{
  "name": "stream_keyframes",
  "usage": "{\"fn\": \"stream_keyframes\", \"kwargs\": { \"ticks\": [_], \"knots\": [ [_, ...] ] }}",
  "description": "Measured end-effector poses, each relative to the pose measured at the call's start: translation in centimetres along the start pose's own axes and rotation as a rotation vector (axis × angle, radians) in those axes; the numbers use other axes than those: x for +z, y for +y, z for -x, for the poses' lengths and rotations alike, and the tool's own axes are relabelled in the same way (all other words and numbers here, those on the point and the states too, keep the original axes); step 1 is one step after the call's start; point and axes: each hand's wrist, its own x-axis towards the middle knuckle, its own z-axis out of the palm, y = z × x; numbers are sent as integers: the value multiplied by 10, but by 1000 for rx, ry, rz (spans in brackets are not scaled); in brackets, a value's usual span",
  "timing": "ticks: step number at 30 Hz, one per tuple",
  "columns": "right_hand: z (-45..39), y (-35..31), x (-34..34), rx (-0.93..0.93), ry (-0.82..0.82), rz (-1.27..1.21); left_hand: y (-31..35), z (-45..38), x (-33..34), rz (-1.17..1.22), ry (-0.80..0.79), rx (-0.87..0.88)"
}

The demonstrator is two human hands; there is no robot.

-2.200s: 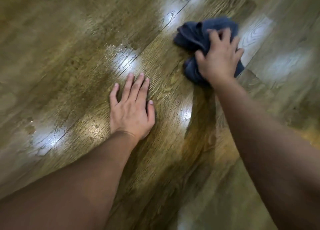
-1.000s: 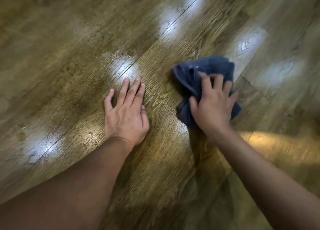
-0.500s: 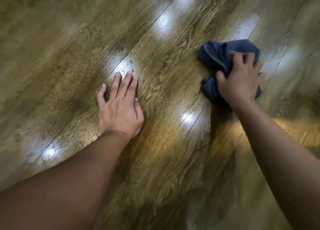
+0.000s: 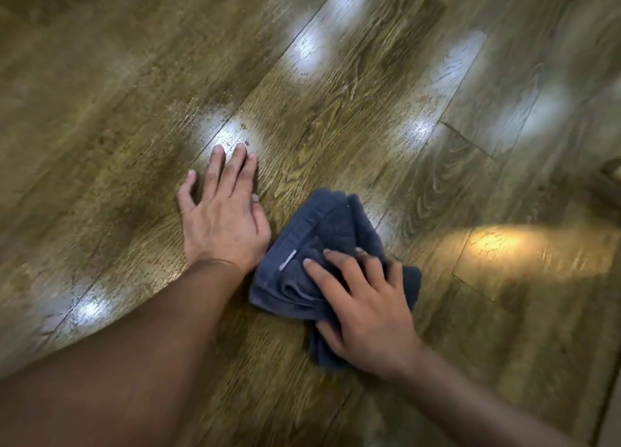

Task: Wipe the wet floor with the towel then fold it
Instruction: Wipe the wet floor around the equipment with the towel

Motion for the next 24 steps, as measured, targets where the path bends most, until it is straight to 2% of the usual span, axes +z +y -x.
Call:
{"fn": "stream_keyframes", "kwargs": {
  "ticks": [2,4,9,12,16,22,24],
  "knots": [
    [-8,16,-2,11,26,-4,-1,0,0,7,5,-3],
    [-25,41,-6,134,56,23,-2,1,1,4,8,1],
    [-81,147,-18,766,180,18,-1,2,-1,20,24,4],
    [-100,182,-26,938,232,26,0,1,-2,29,25,3],
    [-86,156,-24,833,195,-6,1,1,-2,37,19,0],
    [-10,41,-8,384,46,-25,1,2,-2,29,-15,17],
    [-2,24,-5,319,32,-8,3,1,-3,48,-2,19]
  ]
}}
